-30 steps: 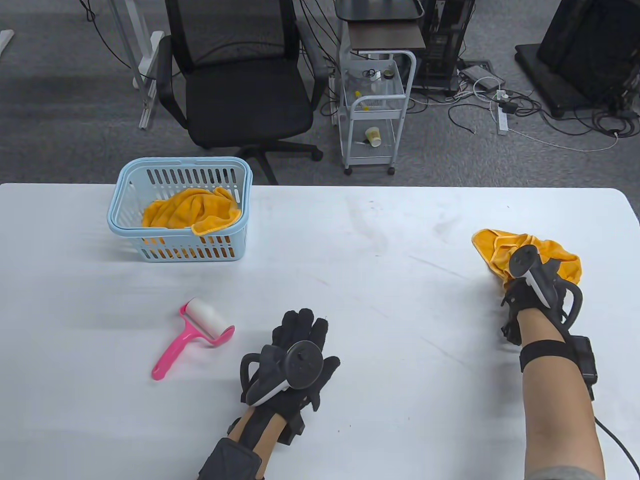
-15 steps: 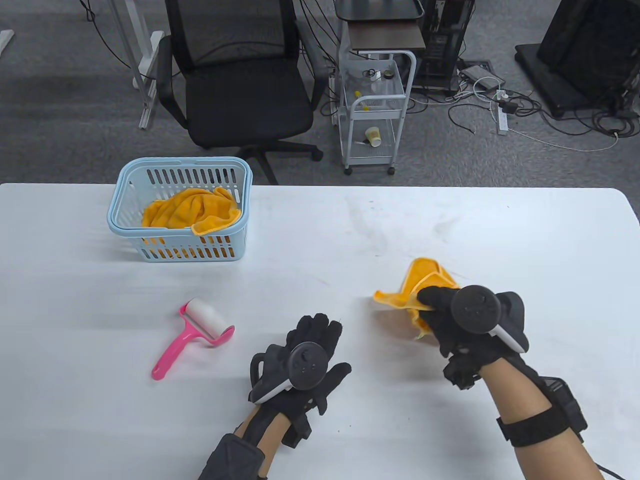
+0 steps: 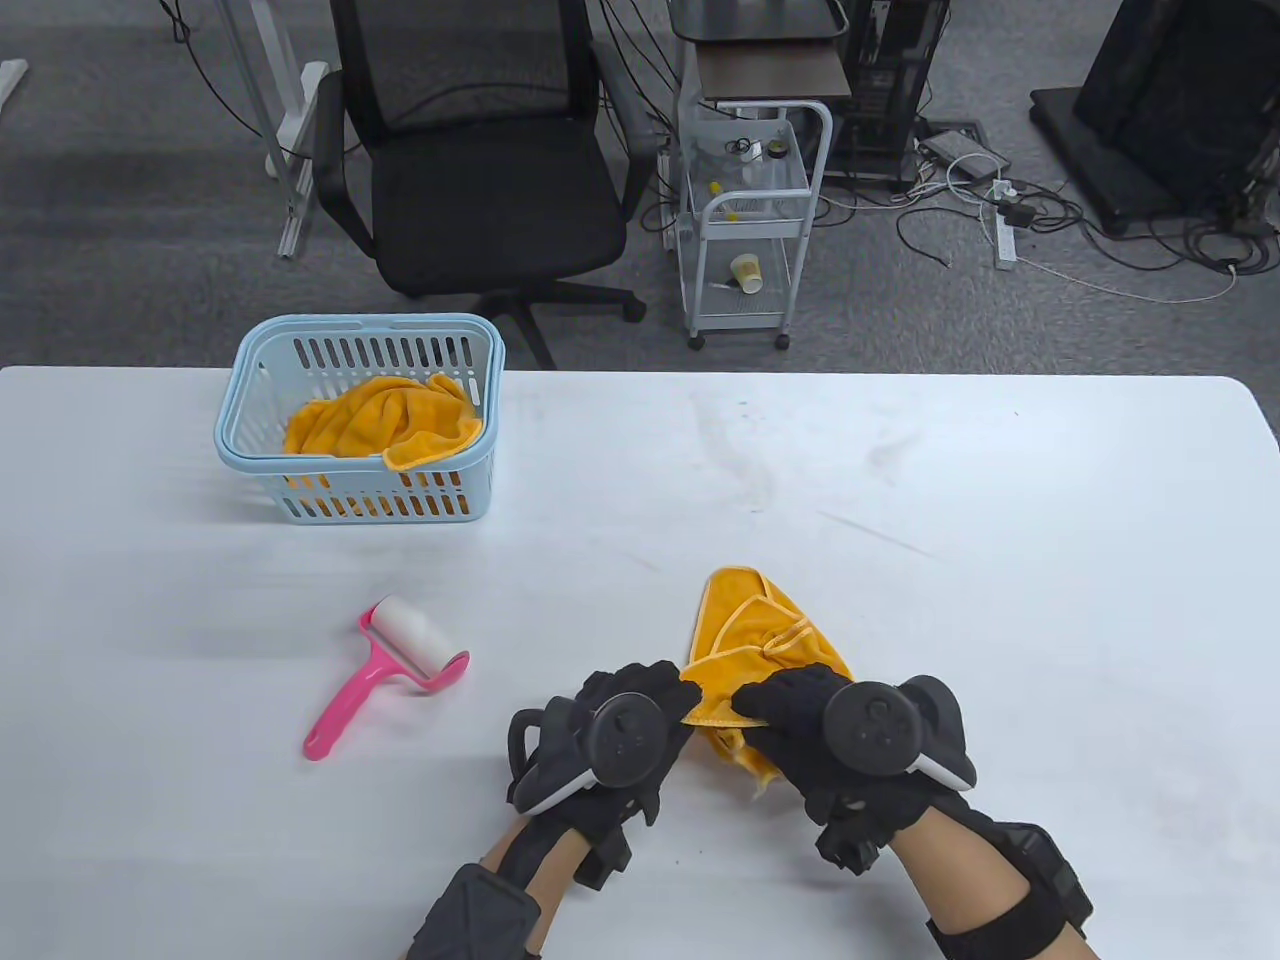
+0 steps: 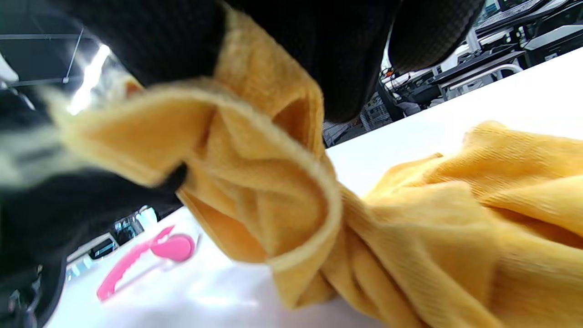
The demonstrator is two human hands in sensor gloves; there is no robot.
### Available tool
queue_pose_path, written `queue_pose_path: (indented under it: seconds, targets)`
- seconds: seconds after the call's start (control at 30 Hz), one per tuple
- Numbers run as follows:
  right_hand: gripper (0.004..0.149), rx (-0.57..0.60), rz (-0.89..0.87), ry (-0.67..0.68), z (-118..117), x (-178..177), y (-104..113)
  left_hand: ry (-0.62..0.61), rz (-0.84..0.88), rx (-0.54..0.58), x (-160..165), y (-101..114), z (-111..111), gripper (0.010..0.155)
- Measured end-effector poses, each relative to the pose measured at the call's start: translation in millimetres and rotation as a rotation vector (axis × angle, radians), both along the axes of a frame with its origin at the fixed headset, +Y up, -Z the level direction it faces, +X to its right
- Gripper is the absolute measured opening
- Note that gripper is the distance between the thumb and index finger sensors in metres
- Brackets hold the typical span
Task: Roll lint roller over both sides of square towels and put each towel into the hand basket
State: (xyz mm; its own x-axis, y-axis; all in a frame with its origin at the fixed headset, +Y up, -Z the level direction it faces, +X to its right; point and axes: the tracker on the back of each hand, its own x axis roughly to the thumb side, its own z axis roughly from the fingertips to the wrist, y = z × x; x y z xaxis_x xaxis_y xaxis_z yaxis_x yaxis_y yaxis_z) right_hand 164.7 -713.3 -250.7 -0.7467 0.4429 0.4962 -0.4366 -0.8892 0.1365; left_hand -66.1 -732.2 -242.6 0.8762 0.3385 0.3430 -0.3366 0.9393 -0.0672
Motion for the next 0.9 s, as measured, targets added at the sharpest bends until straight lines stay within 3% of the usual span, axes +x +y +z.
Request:
queue_pose_path:
  seconds: [0.37,0.6,0.9]
  targets:
    - [0.041,0.001,-0.052,0.025,3,4,-1,-0.015,-0.073,0.122,3,17,12,0.039]
    - [0.04,0.075,-0.187,0.028,10,8,12,-0.01,-0.124,0.167,1,19,13,0.041]
    - [0.04,0.122,-0.065,-0.009,8,12,12,0.02,-0.06,0.225,-12,30,16,0.039]
